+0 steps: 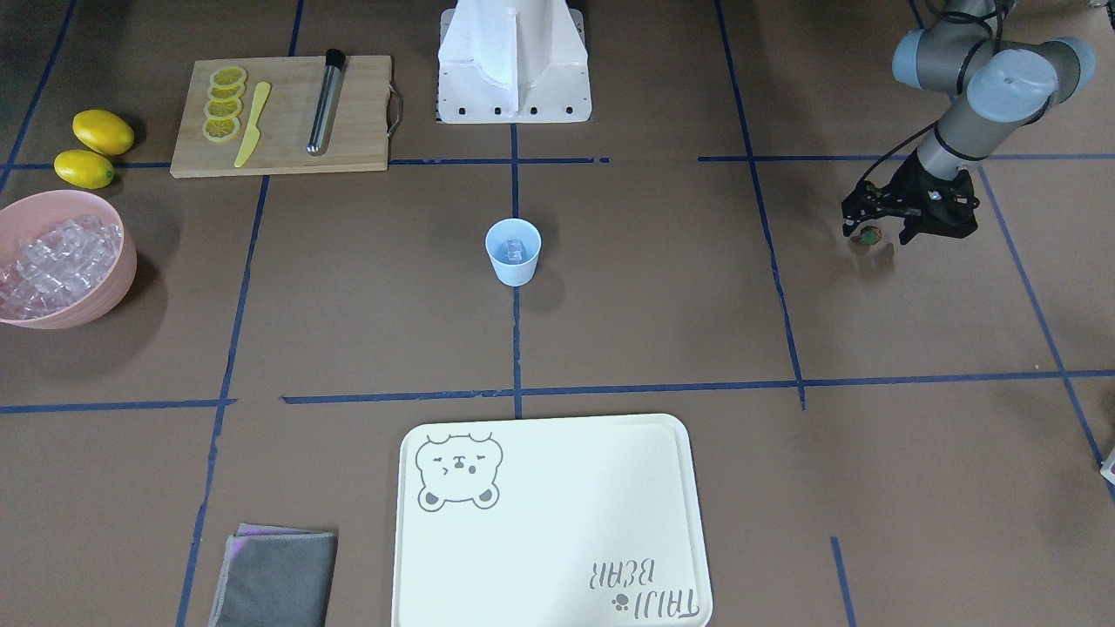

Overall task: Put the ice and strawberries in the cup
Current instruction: 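Lower the left gripper onto the strawberry and close on it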

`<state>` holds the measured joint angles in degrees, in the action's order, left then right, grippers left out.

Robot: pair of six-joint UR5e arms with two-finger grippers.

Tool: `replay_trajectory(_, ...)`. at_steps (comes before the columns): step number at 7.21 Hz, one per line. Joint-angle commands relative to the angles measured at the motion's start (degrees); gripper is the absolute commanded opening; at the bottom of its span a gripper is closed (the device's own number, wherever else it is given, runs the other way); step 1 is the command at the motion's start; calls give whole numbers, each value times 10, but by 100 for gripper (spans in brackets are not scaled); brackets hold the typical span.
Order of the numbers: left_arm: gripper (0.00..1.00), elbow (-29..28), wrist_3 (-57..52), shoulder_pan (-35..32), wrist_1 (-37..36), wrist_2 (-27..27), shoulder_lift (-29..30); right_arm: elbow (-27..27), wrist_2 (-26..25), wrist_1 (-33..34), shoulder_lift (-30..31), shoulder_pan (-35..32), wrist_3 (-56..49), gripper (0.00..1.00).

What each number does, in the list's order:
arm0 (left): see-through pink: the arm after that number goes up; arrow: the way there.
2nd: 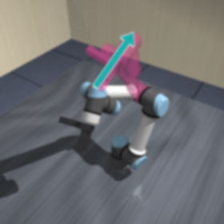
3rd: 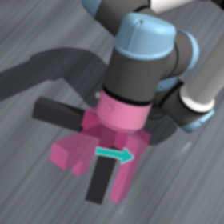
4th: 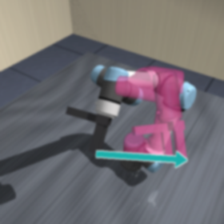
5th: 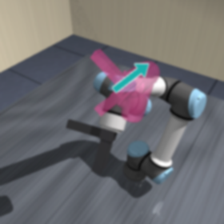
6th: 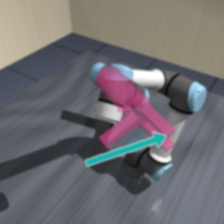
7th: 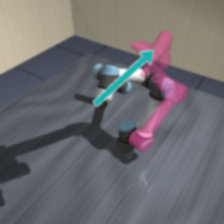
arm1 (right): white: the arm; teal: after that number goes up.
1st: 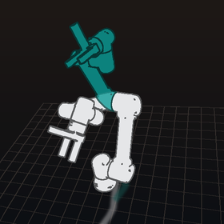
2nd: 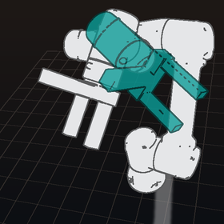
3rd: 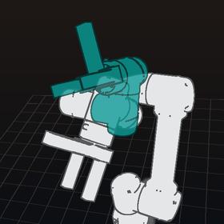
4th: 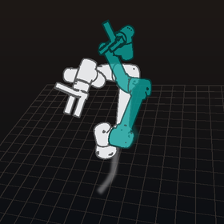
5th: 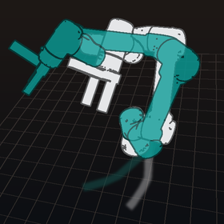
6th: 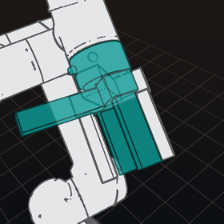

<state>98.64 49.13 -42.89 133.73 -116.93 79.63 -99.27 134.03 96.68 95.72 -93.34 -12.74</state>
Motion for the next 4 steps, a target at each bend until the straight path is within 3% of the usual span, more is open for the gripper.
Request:
replay_trajectory(1,90,1,0,1,0,1,0,1,0,0,0,0,0,99)
replay_trajectory(2,62,1,0,1,0,1,0,1,0,0,0,0,0,99)
replay_trajectory(3,21,1,-1,1,0,1,-3,1,0,0,0,0,0,99)
replay_trajectory(4,5,2,-3,1,0,1,-4,1,0,0,0,0,0,99)
